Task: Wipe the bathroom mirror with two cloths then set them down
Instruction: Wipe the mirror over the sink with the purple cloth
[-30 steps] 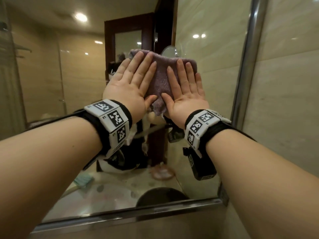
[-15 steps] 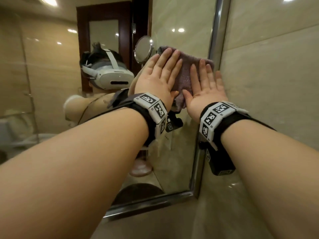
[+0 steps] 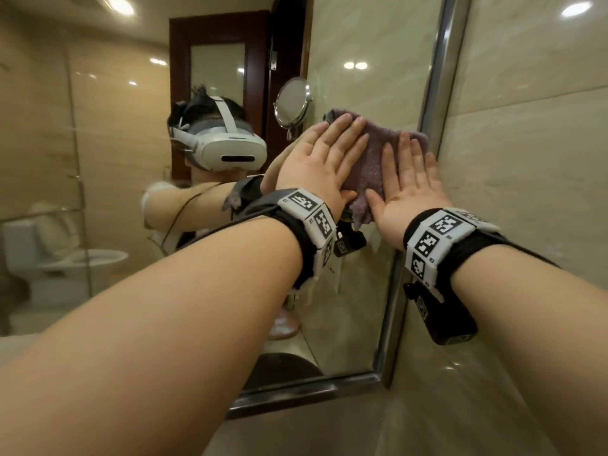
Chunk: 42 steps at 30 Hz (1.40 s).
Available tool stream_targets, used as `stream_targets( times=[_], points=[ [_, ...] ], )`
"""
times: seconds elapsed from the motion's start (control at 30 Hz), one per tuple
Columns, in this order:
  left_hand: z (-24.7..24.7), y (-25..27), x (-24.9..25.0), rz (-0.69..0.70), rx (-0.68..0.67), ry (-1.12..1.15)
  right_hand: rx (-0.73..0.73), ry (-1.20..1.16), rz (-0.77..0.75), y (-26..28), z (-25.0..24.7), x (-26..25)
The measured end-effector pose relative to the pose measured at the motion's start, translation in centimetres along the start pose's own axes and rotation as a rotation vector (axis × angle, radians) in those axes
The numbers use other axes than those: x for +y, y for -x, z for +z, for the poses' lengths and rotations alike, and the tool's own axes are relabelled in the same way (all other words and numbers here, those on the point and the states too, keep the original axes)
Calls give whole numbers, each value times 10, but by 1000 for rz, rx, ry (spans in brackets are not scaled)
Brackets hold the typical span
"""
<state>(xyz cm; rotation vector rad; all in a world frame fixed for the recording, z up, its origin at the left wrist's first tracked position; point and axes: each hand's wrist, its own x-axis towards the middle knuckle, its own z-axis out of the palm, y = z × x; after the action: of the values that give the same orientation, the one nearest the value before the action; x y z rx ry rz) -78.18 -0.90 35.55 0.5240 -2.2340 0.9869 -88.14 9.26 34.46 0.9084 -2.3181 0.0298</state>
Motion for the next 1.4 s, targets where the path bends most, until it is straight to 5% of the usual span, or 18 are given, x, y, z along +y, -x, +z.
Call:
stream_targets(
  times=[0.87, 1.4],
  points=[
    [37, 162, -177, -243, -124, 20, 197, -157, -371, 28, -47, -211],
    [50, 193, -182, -305, -228, 89, 275, -281, -386, 47, -22, -246]
  ],
)
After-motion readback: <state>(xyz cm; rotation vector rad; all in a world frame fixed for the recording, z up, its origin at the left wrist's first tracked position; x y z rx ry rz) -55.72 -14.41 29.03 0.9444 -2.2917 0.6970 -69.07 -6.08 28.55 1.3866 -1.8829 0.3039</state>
